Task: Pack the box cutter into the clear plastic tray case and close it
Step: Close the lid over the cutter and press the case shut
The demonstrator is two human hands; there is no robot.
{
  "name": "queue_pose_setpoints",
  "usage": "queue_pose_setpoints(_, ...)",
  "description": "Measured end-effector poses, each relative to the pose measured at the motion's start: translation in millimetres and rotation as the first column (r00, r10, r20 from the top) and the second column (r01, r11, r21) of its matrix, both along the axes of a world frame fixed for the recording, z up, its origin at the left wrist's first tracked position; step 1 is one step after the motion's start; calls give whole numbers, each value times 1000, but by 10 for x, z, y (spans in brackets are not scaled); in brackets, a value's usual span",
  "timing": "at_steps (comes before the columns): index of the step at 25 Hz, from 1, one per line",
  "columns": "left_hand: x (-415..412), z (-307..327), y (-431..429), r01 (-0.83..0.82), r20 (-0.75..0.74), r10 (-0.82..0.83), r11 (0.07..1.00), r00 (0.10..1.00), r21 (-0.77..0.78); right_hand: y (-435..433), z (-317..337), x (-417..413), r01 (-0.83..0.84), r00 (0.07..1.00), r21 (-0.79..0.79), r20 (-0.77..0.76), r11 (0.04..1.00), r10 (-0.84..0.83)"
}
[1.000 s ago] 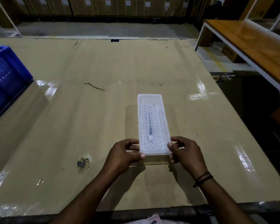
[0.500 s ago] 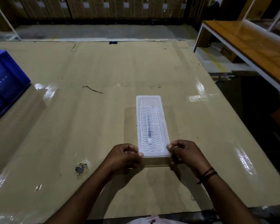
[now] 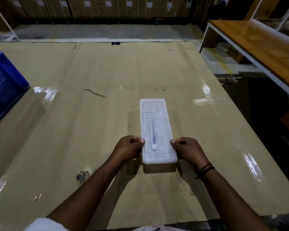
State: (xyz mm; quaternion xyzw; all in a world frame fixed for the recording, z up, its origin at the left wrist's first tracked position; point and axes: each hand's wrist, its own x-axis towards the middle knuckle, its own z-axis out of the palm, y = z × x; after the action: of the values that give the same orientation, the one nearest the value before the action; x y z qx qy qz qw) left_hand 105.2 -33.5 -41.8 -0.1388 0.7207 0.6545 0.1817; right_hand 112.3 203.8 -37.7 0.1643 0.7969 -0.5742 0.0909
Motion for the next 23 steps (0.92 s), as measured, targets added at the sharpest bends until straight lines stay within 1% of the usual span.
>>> queue_pose_setpoints(4, -109, 48, 37, 10, 73, -12, 1000, 997, 28, -8, 79, -87, 11, 999, 7, 35, 1000, -11)
queue_pose_setpoints(9, -413, 122, 97, -67, -21, 66, 997, 998, -44, -103, 137, -434, 22, 999, 69, -41, 997, -19)
queue_pose_setpoints(12, -523, 109, 120, -44, -73, 36, 993, 997, -109, -144, 96, -583, 32, 999, 148, -30, 988, -27)
queue_pose_setpoints(15, -572, 72, 124, -14, -56, 4, 986, 998, -165, -146, 45, -636, 7, 1000, 193, 0, 981, -7)
queue_pose_setpoints(19, -694, 153, 91, 39, 50, -37, 998, 998, -50, -95, 100, -760, -10, 998, 185, 64, 983, -1)
queue_pose_setpoints(20, -743, 182, 89, 33, 46, -32, 999, 998, -40, -88, 136, -828, -14, 997, 180, 72, 984, 1)
queue_pose_setpoints(23, -929, 222, 118, -12, -36, 10, 998, 999, -60, -108, 239, -1067, 34, 999, 150, 20, 988, -38)
